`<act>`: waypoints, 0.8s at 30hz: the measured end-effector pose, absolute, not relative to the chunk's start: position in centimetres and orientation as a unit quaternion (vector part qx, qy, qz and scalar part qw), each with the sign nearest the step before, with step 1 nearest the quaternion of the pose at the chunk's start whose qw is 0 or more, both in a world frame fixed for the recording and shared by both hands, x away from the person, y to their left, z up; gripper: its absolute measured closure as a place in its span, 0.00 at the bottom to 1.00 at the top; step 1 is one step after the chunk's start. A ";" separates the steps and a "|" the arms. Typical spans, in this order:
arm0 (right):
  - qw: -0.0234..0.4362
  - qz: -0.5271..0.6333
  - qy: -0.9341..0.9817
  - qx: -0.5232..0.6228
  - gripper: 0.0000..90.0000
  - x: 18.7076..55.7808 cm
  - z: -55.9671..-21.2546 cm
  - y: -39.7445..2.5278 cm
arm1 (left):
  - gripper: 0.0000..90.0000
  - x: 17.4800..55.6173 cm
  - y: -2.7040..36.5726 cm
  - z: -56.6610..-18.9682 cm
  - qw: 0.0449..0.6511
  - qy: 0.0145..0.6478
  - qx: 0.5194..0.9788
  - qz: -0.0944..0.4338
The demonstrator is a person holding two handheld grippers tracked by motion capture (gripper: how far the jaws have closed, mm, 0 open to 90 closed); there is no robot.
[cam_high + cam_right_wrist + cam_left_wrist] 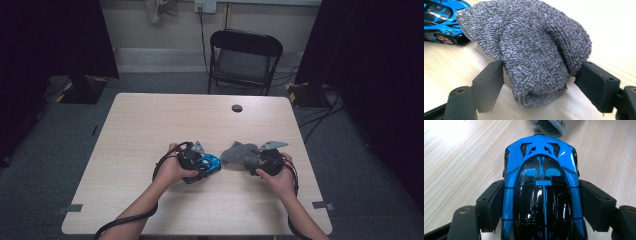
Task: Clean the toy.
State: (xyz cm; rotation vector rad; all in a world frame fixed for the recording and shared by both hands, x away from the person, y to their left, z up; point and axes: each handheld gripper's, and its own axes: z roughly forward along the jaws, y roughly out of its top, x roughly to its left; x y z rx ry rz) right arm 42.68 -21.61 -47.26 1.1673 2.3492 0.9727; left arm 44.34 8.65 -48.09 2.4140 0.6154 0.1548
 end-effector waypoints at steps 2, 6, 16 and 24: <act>0.167 0.343 0.827 0.414 0.25 42.7 -47.3 -21.7 | 0.29 44.4 8.7 -48.1 0.319 0.234 0.917 0.057; 0.167 0.344 0.827 0.413 0.25 42.8 -47.3 -21.7 | 0.25 44.5 8.6 -47.7 0.330 0.233 0.913 0.060; 0.167 0.345 0.826 0.413 0.24 42.9 -47.1 -21.6 | 0.19 44.6 7.6 -48.4 0.298 0.244 0.920 0.067; 0.170 0.343 0.828 0.409 0.23 42.9 -46.9 -21.8 | 0.28 44.4 7.5 -48.3 0.306 0.238 0.919 0.070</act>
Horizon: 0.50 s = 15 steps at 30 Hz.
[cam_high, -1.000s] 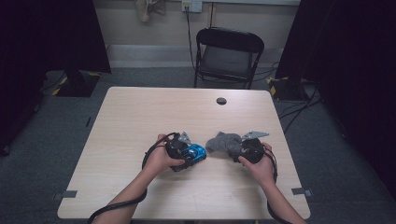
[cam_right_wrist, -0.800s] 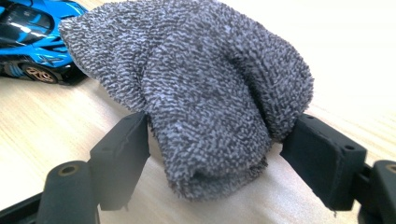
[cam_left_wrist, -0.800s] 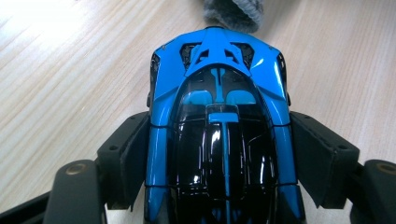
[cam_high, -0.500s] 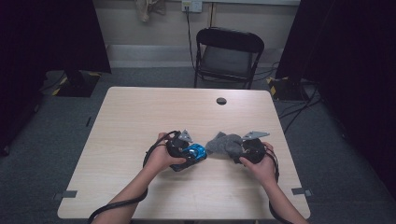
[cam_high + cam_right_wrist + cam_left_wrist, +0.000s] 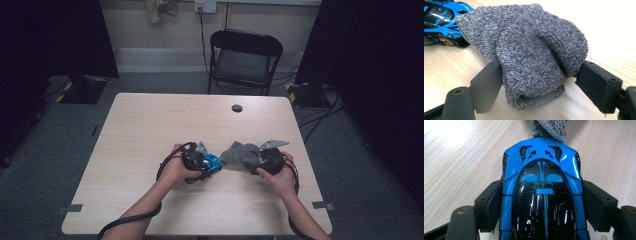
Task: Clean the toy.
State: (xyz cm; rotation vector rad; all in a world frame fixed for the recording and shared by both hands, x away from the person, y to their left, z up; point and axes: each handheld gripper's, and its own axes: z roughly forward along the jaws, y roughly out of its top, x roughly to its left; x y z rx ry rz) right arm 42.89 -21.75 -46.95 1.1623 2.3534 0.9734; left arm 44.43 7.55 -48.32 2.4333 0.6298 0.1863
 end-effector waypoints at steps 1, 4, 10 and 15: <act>0.171 0.343 0.829 0.407 0.23 42.9 -46.9 -21.8 | 0.28 44.4 7.5 -48.3 0.302 0.241 0.919 0.070; 0.177 0.342 0.834 0.395 0.21 42.9 -46.4 -21.9 | 0.28 44.4 7.7 -48.3 0.307 0.244 0.918 0.069; 0.196 0.348 0.834 0.382 0.17 42.8 -44.7 -21.9 | 0.29 44.5 8.2 -48.1 0.314 0.254 0.913 0.058; 0.197 0.356 0.846 0.345 0.16 43.4 -43.6 -20.9 | 0.29 44.5 8.1 -47.9 0.311 0.251 0.915 0.061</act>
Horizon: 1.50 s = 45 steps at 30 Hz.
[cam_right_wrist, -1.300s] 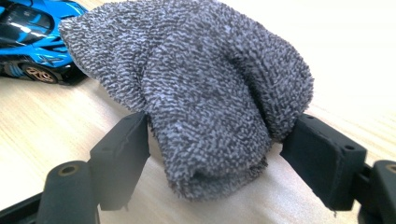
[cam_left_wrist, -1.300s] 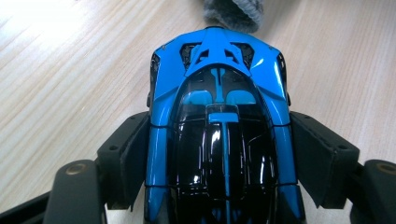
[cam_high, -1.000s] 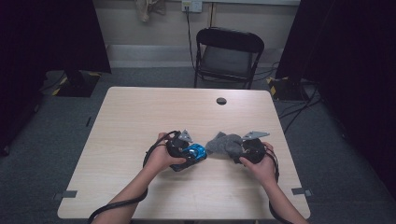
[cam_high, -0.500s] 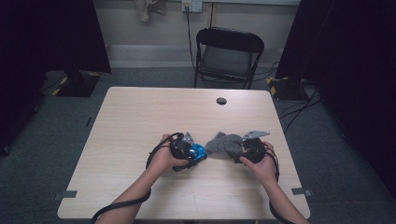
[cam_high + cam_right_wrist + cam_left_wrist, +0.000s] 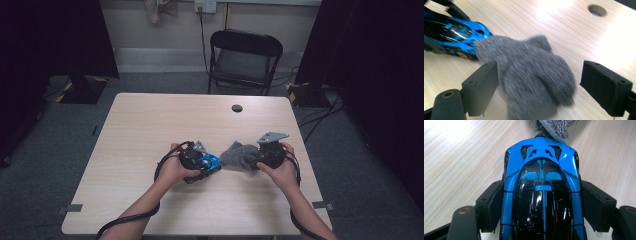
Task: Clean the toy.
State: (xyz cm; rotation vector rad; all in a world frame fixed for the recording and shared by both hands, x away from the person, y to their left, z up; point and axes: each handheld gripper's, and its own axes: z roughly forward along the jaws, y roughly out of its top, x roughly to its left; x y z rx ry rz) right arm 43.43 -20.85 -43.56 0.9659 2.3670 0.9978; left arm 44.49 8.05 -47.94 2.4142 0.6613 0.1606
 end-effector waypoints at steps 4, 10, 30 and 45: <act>0.187 0.347 0.860 0.325 0.16 44.1 -44.0 -18.8 | 0.30 44.6 8.2 -47.8 0.311 0.256 0.913 0.058; 0.166 0.312 0.878 0.324 0.16 45.1 -46.5 -17.4 | 0.30 44.4 8.2 -47.9 0.311 0.245 0.916 0.061; 0.164 0.305 0.856 0.383 0.74 45.0 -48.3 -19.1 | 0.24 44.4 8.5 -48.3 0.333 0.259 0.905 0.056; 0.151 0.316 0.851 0.391 0.73 44.4 -48.4 -19.5 | 0.21 44.3 7.9 -49.0 0.339 0.245 0.905 0.082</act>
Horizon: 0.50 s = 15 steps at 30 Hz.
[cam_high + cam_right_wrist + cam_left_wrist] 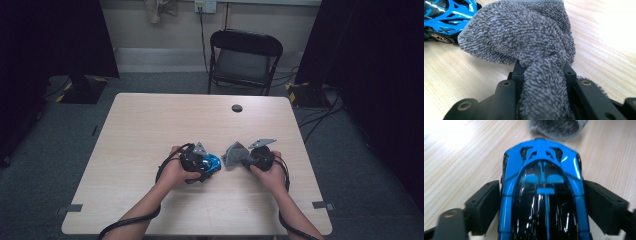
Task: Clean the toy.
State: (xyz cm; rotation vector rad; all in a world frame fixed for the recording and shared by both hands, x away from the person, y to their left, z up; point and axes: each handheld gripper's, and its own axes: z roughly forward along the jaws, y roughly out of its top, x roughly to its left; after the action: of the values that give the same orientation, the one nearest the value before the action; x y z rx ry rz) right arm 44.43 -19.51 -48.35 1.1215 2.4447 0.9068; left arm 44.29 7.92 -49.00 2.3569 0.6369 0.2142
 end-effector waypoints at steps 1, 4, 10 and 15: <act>0.155 0.312 0.854 0.387 0.73 44.3 -48.4 -19.4 | 0.23 44.3 7.8 -49.0 0.341 0.244 0.904 0.083; 0.166 0.308 0.854 0.384 0.73 44.2 -48.4 -19.2 | 0.27 44.2 7.6 -48.9 0.336 0.248 0.905 0.084; 0.160 0.318 0.849 0.391 0.73 44.2 -48.5 -19.4 | 0.27 44.4 7.6 -48.6 0.324 0.252 0.909 0.074; 0.162 0.323 0.847 0.391 0.73 44.1 -48.6 -19.5 | 0.28 44.3 8.0 -47.9 0.330 0.256 0.905 0.077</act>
State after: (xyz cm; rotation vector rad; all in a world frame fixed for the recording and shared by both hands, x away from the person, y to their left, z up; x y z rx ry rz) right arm 44.13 -19.52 -48.59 1.1150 2.4170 0.9211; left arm 44.30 7.96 -47.87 2.3678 0.6709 0.2024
